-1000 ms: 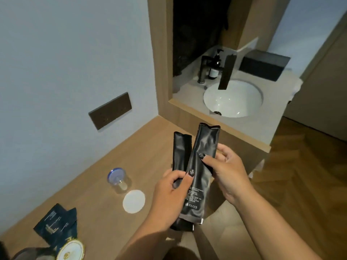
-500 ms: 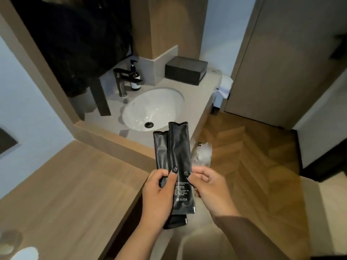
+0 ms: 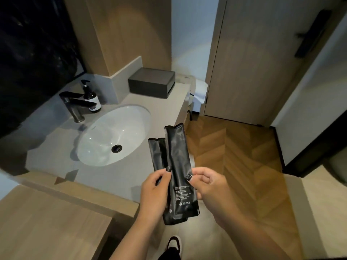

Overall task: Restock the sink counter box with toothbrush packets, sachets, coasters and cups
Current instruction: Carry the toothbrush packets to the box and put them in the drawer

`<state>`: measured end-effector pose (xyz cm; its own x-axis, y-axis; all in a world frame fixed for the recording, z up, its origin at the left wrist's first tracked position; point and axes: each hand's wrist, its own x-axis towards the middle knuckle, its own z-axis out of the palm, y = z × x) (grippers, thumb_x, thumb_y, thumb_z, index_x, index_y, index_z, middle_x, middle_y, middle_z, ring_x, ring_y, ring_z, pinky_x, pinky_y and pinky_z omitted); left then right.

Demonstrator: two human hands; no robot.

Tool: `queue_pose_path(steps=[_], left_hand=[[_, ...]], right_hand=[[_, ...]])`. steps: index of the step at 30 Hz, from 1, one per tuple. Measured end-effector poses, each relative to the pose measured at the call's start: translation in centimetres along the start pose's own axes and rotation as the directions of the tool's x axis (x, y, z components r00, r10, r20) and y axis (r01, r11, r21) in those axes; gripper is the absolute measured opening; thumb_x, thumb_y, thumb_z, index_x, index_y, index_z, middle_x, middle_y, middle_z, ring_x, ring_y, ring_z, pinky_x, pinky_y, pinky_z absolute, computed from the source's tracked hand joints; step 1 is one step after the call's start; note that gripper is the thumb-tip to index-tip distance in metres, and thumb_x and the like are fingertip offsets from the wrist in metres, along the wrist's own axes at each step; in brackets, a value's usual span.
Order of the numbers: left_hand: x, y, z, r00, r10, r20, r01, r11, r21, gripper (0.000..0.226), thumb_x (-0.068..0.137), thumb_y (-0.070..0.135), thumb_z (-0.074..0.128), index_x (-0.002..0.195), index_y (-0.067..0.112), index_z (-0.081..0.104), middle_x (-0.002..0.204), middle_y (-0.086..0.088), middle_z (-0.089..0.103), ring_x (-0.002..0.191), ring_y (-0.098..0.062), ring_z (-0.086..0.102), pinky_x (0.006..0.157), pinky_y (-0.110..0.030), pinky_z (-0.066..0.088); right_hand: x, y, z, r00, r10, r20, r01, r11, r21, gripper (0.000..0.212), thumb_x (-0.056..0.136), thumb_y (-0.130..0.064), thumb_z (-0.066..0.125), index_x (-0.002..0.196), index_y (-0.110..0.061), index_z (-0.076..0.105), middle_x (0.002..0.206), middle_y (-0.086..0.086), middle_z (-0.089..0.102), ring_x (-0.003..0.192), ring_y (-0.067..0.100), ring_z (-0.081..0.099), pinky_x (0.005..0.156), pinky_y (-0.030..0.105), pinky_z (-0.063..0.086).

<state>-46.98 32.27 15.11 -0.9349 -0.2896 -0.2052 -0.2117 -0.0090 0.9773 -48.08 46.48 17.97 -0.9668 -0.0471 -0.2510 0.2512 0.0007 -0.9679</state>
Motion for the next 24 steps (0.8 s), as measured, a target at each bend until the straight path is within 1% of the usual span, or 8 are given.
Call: queue_pose_path(steps=[3, 6, 8, 11, 15, 18, 21, 24], left_hand=[[4.6, 1.2, 1.4, 0.999, 0.004, 0.051, -0.003, 1.000, -0.010, 0.020, 0.093, 0.021, 0.058, 0.087, 0.015, 0.075, 0.087, -0.005, 0.074, 0.088, -0.023, 0.068, 0.078, -0.033, 0.051], [9.3, 2.9, 3.0, 0.996, 0.028, 0.085, -0.025, 0.999, -0.035, 0.020, 0.092, 0.019, 0.059, 0.081, 0.011, 0.073, 0.080, -0.011, 0.071, 0.076, -0.020, 0.064, 0.071, -0.032, 0.048], [12.1, 3.8, 4.0, 0.994, 0.040, 0.100, -0.035, 0.998, -0.047, 0.021, 0.093, 0.020, 0.059, 0.079, 0.009, 0.070, 0.082, -0.019, 0.067, 0.074, -0.019, 0.060, 0.071, -0.035, 0.046], [15.8, 4.7, 5.4, 0.995, 0.055, 0.083, -0.050, 0.997, -0.063, 0.019, 0.092, 0.019, 0.060, 0.078, 0.008, 0.068, 0.082, -0.021, 0.065, 0.073, -0.021, 0.058, 0.071, -0.037, 0.046], [19.5, 5.6, 6.9, 0.996, 0.078, 0.044, -0.076, 0.996, -0.034, 0.016, 0.091, 0.020, 0.061, 0.080, 0.011, 0.068, 0.084, -0.017, 0.068, 0.077, -0.031, 0.062, 0.074, -0.043, 0.050], [22.2, 6.1, 7.8, 0.997, 0.081, -0.017, -0.082, 0.996, -0.021, 0.016, 0.091, 0.020, 0.061, 0.078, 0.012, 0.067, 0.082, -0.016, 0.067, 0.075, -0.028, 0.062, 0.071, -0.041, 0.050], [25.0, 5.9, 8.7, 0.994, 0.055, -0.095, -0.056, 0.998, -0.012, 0.015, 0.091, 0.024, 0.061, 0.078, 0.018, 0.066, 0.083, -0.016, 0.068, 0.082, -0.036, 0.064, 0.078, -0.050, 0.051], [27.6, 5.9, 10.6, 0.992, 0.041, -0.118, -0.039, 0.999, 0.021, 0.017, 0.092, 0.024, 0.059, 0.076, 0.019, 0.062, 0.084, -0.020, 0.065, 0.086, -0.042, 0.061, 0.079, -0.054, 0.050]], right_hand=[[4.5, -1.8, -0.4, 1.000, 0.011, -0.004, -0.011, 1.000, 0.001, 0.017, 0.084, 0.003, 0.062, 0.088, -0.010, 0.071, 0.070, 0.007, 0.071, 0.060, 0.011, 0.064, 0.058, 0.028, 0.051], [9.2, -3.4, -0.5, 1.000, -0.006, -0.027, 0.006, 1.000, -0.020, 0.020, 0.083, 0.004, 0.062, 0.085, -0.012, 0.074, 0.078, 0.015, 0.073, 0.068, 0.020, 0.067, 0.064, 0.037, 0.055], [12.1, -4.3, -0.6, 0.999, -0.006, -0.042, 0.004, 0.999, -0.048, 0.017, 0.084, 0.002, 0.063, 0.085, -0.011, 0.073, 0.077, 0.013, 0.073, 0.067, 0.018, 0.067, 0.062, 0.036, 0.054], [15.6, -5.4, -0.8, 0.999, -0.019, -0.047, 0.017, 0.998, -0.053, 0.015, 0.084, 0.003, 0.064, 0.085, -0.009, 0.073, 0.073, 0.009, 0.072, 0.068, 0.016, 0.066, 0.066, 0.037, 0.056], [19.6, -6.4, -1.4, 0.999, -0.005, -0.047, 0.003, 0.999, -0.038, 0.014, 0.085, 0.001, 0.063, 0.086, -0.008, 0.073, 0.070, 0.006, 0.070, 0.064, 0.013, 0.064, 0.056, 0.028, 0.053], [22.6, -6.8, -2.1, 0.999, 0.035, -0.011, -0.035, 0.999, -0.021, 0.014, 0.086, 0.004, 0.060, 0.089, -0.005, 0.071, 0.062, 0.001, 0.065, 0.051, 0.006, 0.059, 0.047, 0.020, 0.048], [26.0, -7.0, -3.0, 0.998, 0.051, 0.034, -0.049, 0.997, -0.051, 0.015, 0.085, 0.007, 0.060, 0.092, -0.002, 0.070, 0.066, 0.008, 0.065, 0.054, 0.013, 0.058, 0.048, 0.023, 0.049], [29.9, -7.2, -4.3, 0.995, 0.054, 0.078, -0.046, 0.993, -0.108, 0.019, 0.083, 0.008, 0.060, 0.089, -0.006, 0.071, 0.071, 0.015, 0.069, 0.060, 0.024, 0.060, 0.056, 0.032, 0.054]])
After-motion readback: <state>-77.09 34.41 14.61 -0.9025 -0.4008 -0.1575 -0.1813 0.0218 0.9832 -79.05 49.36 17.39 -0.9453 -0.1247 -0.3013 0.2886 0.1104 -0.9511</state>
